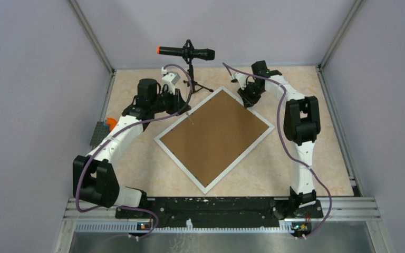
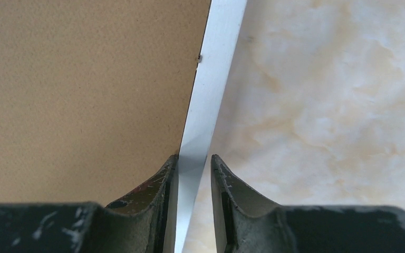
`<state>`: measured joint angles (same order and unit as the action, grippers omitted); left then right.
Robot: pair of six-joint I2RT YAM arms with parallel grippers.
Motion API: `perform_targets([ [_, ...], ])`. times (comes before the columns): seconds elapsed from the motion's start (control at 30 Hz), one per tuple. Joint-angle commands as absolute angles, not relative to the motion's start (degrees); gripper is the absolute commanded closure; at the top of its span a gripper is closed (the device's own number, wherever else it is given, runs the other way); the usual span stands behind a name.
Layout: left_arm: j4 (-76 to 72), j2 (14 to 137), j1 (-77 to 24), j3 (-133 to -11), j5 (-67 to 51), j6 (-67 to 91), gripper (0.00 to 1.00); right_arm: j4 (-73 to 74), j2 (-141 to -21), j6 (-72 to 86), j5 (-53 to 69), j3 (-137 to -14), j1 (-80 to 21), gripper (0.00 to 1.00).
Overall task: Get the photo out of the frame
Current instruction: Adjust the photo frame at the center of the board.
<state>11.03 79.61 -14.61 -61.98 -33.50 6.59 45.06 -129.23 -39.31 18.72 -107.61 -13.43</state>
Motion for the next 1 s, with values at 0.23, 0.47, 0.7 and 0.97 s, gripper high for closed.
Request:
perform_targets([
  [0.23, 11.3, 77.7, -13.3, -62.3, -34.1, 4.4, 1.00, 60.4, -149.7, -50.8, 7.5, -134.9, -6.9, 0.62],
  [0.47, 11.4, 77.9, -11.7, -63.0, -35.7, 5.1, 1.00, 52.5, -139.5, -44.8, 12.9, -131.7, -9.2, 0.31],
  [0.7, 10.7, 78.2, -8.3, -64.5, -36.8, 6.5, 1.00, 46.1, -122.7, -34.0, 20.1, -117.1, -16.2, 0.23],
  [0.97, 10.5, 76.2, -2.7, -64.7, -37.5, 8.6, 1.00, 38.7, -112.7, -21.2, 20.5, -97.5, -33.9, 0.24],
])
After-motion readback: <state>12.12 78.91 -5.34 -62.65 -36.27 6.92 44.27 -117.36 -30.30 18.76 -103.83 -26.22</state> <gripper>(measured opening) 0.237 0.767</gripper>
